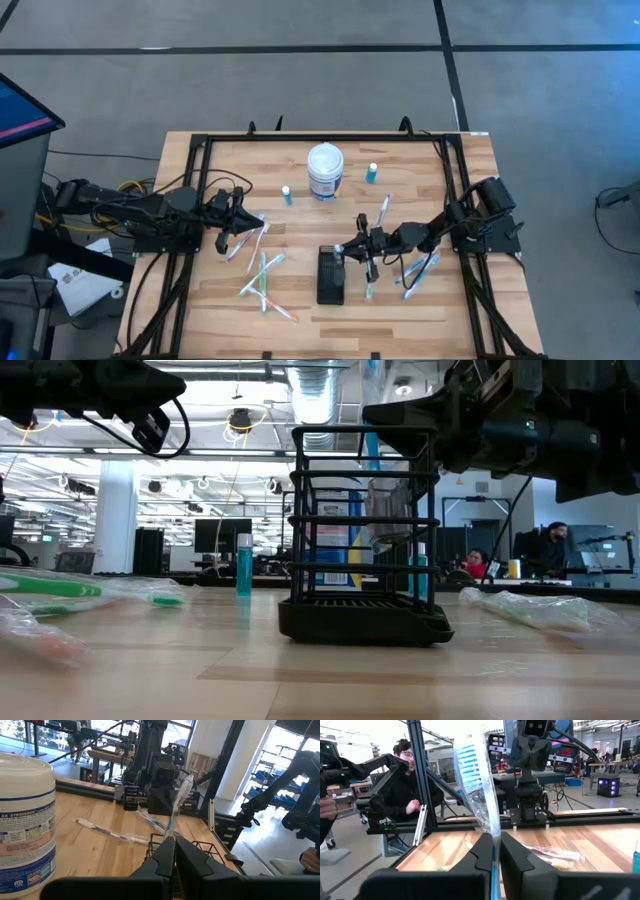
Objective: Pick & Place toothbrushing station
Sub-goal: Put the top blue toothbrush into the black mesh organizer
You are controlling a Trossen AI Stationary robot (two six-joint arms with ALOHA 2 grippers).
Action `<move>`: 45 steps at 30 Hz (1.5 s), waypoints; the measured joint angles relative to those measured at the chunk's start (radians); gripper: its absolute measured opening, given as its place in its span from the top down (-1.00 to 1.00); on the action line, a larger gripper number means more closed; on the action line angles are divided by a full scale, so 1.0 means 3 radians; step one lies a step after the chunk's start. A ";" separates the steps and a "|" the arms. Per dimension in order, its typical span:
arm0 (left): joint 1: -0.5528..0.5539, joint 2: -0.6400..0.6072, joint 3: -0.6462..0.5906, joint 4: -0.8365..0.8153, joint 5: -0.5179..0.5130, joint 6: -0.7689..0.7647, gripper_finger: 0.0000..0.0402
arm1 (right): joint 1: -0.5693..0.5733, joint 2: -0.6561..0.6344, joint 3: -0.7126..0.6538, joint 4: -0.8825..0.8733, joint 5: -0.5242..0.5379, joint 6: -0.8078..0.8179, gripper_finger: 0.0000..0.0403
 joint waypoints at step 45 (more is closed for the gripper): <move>0.0000 0.0000 0.0000 0.0000 0.0000 0.0000 0.96 | -0.0080 -0.0031 -0.0001 -0.0363 -0.0362 0.0068 0.65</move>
